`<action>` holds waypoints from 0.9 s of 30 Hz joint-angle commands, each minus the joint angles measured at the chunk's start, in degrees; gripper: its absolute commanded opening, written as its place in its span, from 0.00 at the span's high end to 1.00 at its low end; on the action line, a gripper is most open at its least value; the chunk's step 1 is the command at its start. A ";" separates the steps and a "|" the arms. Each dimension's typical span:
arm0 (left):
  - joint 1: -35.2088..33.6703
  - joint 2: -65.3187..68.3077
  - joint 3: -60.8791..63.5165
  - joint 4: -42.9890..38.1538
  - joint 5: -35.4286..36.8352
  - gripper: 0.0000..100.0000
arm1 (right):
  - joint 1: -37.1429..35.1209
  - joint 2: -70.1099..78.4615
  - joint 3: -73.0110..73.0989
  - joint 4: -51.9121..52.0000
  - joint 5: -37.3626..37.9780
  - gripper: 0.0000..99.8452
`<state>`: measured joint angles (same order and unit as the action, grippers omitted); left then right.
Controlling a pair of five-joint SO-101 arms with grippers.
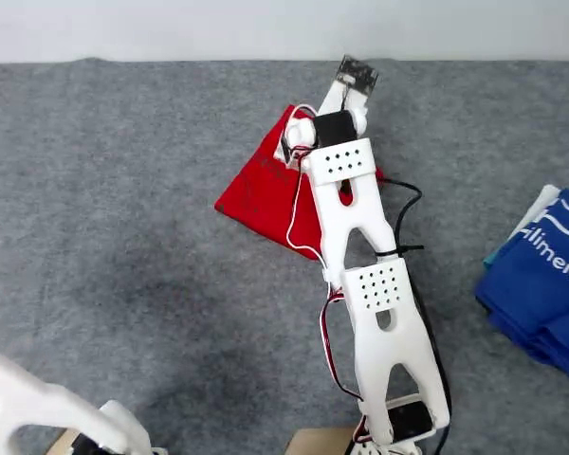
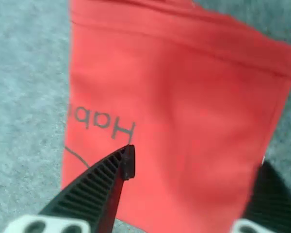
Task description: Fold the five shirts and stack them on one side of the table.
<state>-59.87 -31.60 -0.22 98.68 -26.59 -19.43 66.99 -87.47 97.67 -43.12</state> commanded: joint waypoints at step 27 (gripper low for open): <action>-0.35 -1.41 -0.13 0.53 -0.62 1.00 | -3.12 6.81 4.57 -11.21 -5.10 0.59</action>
<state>-59.87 -31.60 -0.22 98.68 -26.68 -22.51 73.85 -82.20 87.56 -47.60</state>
